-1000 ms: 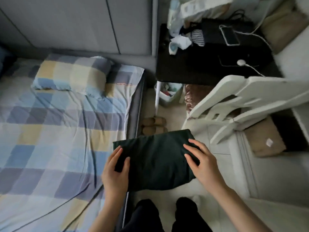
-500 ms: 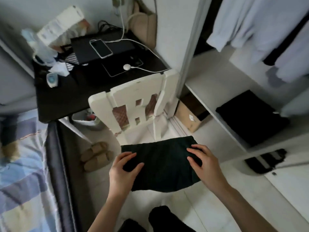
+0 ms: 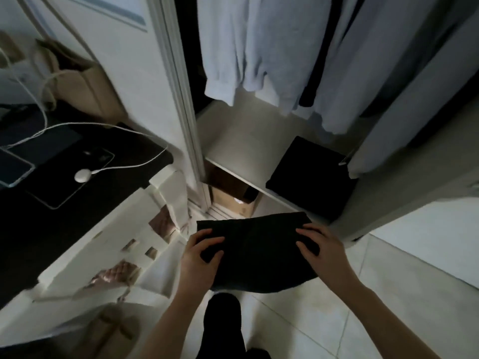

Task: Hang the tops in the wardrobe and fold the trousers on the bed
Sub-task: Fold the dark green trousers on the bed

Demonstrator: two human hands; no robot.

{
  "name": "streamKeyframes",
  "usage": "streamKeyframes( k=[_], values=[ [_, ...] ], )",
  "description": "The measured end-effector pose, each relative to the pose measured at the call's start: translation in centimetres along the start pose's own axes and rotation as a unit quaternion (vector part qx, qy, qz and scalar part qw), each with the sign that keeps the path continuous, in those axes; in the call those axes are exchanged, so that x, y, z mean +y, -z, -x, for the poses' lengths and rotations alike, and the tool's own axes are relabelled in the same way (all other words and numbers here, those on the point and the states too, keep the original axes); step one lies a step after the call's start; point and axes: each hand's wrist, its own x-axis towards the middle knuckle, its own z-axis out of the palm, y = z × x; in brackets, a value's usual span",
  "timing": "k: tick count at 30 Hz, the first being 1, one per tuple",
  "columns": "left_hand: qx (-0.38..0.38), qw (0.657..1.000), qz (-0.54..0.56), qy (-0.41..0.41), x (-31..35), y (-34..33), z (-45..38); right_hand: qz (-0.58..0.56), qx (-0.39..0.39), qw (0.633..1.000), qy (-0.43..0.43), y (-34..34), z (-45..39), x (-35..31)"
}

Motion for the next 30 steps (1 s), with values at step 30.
streamKeyframes(
  k=[30],
  values=[
    [-0.267, 0.681, -0.523, -0.436, 3.8, -26.7, -33.6, 0.357, -0.024, 0.882, -0.307, -5.3, -21.1, 16.9]
  ],
)
